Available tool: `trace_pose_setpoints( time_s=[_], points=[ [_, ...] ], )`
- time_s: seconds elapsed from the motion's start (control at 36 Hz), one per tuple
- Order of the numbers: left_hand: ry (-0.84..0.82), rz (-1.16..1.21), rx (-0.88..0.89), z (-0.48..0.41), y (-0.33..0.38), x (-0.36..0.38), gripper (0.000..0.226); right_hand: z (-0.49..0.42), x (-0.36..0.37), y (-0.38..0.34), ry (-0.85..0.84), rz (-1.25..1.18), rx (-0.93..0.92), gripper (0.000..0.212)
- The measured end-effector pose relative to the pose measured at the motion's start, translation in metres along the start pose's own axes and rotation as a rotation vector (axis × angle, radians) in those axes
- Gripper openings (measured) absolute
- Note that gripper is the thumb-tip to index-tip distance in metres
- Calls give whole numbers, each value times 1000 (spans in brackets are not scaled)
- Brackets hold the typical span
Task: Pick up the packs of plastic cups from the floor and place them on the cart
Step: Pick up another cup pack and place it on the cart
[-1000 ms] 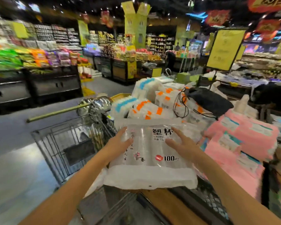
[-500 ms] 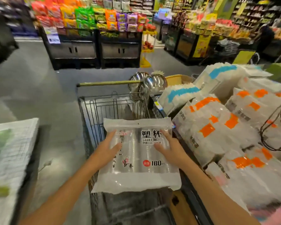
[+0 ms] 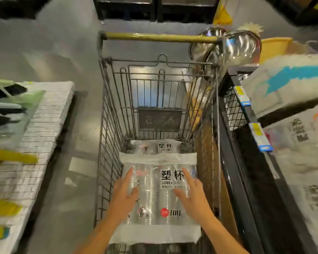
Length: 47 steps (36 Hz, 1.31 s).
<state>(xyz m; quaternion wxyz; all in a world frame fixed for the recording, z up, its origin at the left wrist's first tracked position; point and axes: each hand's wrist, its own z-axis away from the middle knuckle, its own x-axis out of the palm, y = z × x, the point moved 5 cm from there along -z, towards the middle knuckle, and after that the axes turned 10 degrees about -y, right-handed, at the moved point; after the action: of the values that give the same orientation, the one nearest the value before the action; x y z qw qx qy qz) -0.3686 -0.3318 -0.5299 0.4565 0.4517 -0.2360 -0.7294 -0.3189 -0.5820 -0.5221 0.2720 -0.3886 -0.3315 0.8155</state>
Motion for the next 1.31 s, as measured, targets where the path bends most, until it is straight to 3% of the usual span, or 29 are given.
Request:
trace_pose_setpoints(
  time_s=[0.22, 0.42, 0.61, 0.97, 1.14, 1.25, 1.31],
  points=[
    [-64, -16, -187, -31, -77, 60, 69, -34, 58, 73, -66, -99, 207, 74],
    [-11, -38, -267, -24, -109, 85, 69, -32, 97, 114, -26, -166, 185, 72],
    [-14, -141, -249, -3, -111, 97, 74, -8, 99, 132, 21, -97, 247, 72],
    [-144, -112, -312, -30, -146, 109, 70, -30, 120, 155, -114, -173, 303, 75],
    [-149, -247, -285, -27, -109, 83, 66, -20, 88, 112, -99, -52, 292, 72],
    [-137, -389, -148, -38, -44, 45, 64, -23, 42, 61, -89, 169, 289, 67],
    [-121, -469, -73, -42, 2, 18, 64, -26, 13, 25, -67, 300, 183, 64]
  ],
)
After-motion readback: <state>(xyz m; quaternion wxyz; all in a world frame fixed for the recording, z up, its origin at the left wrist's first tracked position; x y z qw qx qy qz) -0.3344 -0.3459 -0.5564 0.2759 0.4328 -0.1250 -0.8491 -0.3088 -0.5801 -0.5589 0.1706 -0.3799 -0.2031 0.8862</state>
